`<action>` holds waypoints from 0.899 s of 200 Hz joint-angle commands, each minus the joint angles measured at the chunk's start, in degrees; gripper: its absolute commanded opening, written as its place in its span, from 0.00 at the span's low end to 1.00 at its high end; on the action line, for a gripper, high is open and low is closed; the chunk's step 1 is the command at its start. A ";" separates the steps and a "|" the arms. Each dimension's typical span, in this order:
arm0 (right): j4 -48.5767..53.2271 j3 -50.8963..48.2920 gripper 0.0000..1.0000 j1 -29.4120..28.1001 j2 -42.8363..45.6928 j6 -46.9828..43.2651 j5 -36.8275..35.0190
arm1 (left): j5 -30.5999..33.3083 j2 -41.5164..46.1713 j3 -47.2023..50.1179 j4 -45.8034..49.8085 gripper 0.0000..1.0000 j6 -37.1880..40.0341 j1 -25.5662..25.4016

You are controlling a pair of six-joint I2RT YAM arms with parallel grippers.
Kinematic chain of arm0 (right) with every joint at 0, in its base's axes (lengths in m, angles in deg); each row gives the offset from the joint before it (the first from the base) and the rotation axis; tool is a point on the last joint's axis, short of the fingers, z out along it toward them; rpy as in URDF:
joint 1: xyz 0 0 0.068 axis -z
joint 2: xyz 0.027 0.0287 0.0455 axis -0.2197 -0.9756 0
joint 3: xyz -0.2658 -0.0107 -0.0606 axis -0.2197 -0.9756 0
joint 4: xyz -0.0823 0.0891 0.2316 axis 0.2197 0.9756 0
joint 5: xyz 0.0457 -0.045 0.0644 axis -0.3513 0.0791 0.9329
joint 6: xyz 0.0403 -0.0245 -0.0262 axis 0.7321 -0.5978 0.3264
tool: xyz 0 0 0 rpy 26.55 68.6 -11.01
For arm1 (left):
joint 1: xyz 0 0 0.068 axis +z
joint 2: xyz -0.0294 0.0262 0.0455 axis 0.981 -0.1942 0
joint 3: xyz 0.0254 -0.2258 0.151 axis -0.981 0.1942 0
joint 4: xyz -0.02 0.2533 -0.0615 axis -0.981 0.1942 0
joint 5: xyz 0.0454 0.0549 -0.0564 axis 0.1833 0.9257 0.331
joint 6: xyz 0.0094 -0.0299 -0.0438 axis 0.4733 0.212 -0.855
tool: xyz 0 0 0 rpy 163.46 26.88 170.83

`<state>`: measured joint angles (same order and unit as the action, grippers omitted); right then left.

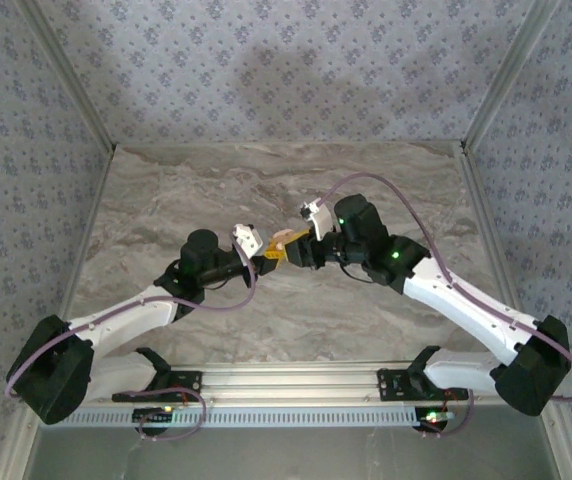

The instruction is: Insert wireless bluetooth earbuds into charging case

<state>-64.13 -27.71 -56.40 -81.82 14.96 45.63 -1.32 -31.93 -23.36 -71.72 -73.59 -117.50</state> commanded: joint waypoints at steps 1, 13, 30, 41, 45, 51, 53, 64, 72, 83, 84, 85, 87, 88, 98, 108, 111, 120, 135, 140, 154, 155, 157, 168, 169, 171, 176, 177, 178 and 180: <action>0.14 1.61 0.31 -0.86 -1.04 -0.11 -1.62 | -0.46 1.33 -2.20 -1.86 0.11 0.92 -0.27; 1.38 2.51 0.32 -1.33 -1.60 -1.33 -3.06 | -0.46 1.26 -2.22 -1.94 0.11 0.94 -0.30; 2.19 3.12 0.39 -2.49 -1.63 -4.50 -7.03 | -0.55 1.11 -2.32 -2.08 0.11 0.86 -0.27; 2.09 3.11 0.40 -2.87 -1.18 -7.12 -8.71 | -0.63 1.09 -2.41 -1.87 0.11 0.89 -0.29; 2.19 3.12 0.40 -2.86 -0.95 -8.06 -9.13 | -0.63 1.17 -2.41 -1.71 0.11 1.02 -0.30; 2.06 3.11 0.41 -2.88 -0.43 -9.35 -9.66 | -0.60 1.25 -2.45 -1.53 0.11 1.08 -0.29; 1.94 3.07 0.41 -2.88 -0.22 -9.91 -9.79 | -0.56 1.26 -2.47 -1.51 0.11 1.17 -0.29; 1.11 2.53 0.42 -2.64 1.04 -12.37 -9.97 | -0.55 1.35 -2.39 -1.18 0.11 1.52 -0.27; 0.61 2.18 0.43 -2.30 1.83 -13.79 -9.59 | -0.55 1.45 -2.48 -0.82 0.11 1.77 -0.29; 0.00 1.73 0.43 -1.50 2.74 -15.89 -7.64 | -0.08 1.38 -2.48 -0.54 0.11 2.17 -0.30; -0.09 1.68 0.43 -1.44 2.87 -16.16 -7.37 | 0.00 1.37 -2.48 -0.54 0.11 2.18 -0.32; -0.09 1.60 0.43 -1.41 2.93 -16.43 -7.11 | 0.03 1.36 -2.44 -0.54 0.11 2.19 -0.28; -0.33 1.44 0.43 -1.33 3.08 -16.96 -6.78 | 0.24 1.35 -2.40 -0.54 0.11 2.19 -0.31; -0.43 1.35 0.44 -1.31 3.17 -17.22 -6.64 | 0.37 1.35 -2.40 -0.54 0.11 2.15 -0.28; -1.76 0.12 0.47 -1.13 4.09 -19.19 -5.36 | 1.44 1.20 -2.46 -0.35 0.11 2.33 -0.24; -3.12 -1.01 0.49 -0.69 4.86 -20.57 -4.35 | 2.72 1.20 -2.35 0.02 0.11 2.68 -0.30; -3.36 -1.29 0.49 -0.52 5.03 -20.95 -3.96 | 3.15 1.12 -2.34 0.13 0.11 2.83 -0.28; -3.80 -1.89 0.50 0.10 5.28 -22.16 -3.20 | 3.99 1.03 -2.10 0.39 0.11 3.49 -0.27; -2.30 -1.73 0.52 0.57 5.14 -26.53 -2.68 | 4.81 1.12 -1.54 0.36 0.11 4.51 -0.25; -1.50 -1.50 0.51 0.43 5.10 -28.99 -2.40 | 4.94 1.09 -1.39 0.34 0.11 4.86 -0.25; -1.13 -2.14 0.48 -0.30 5.10 -36.20 -1.61 | 5.08 1.17 -1.25 0.63 0.11 5.82 -0.31; -1.22 -2.24 0.48 -0.36 5.10 -36.60 -1.63 | 5.08 1.17 -1.25 0.66 0.11 5.86 -0.27; -1.47 -2.38 0.48 -0.51 5.10 -37.31 -1.67 | 5.08 1.17 -1.25 0.69 0.11 5.95 -0.29; -3.47 -3.53 0.47 -1.34 5.01 -40.93 -2.16 | 4.99 1.18 -1.42 1.15 0.11 6.43 -0.32; -3.71 -3.59 0.47 -1.40 4.97 -41.20 -2.22 | 4.99 1.22 -1.42 1.18 0.11 6.42 -0.32; -4.16 -3.86 0.47 -1.50 4.89 -41.67 -2.30 | 4.99 1.21 -1.42 1.21 0.11 6.51 -0.28; -5.48 -4.43 0.47 -1.80 4.71 -42.77 -2.43 | 5.06 1.26 -1.48 1.22 0.11 6.65 -0.31; -5.73 -4.57 0.47 -1.86 4.69 -43.00 -2.44 | 5.07 1.26 -1.45 1.22 0.11 6.66 -0.27; -5.98 -4.69 0.47 -1.93 4.63 -43.12 -2.44 | 5.07 1.26 -1.44 1.18 0.11 6.63 -0.30; -6.44 -4.88 0.47 -2.03 4.54 -43.54 -2.45 | 5.08 1.26 -1.43 1.21 0.11 6.67 -0.32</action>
<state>-66.71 -30.31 -57.01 -77.03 -17.32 42.17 3.07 -31.93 -23.38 -70.78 -69.16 -117.50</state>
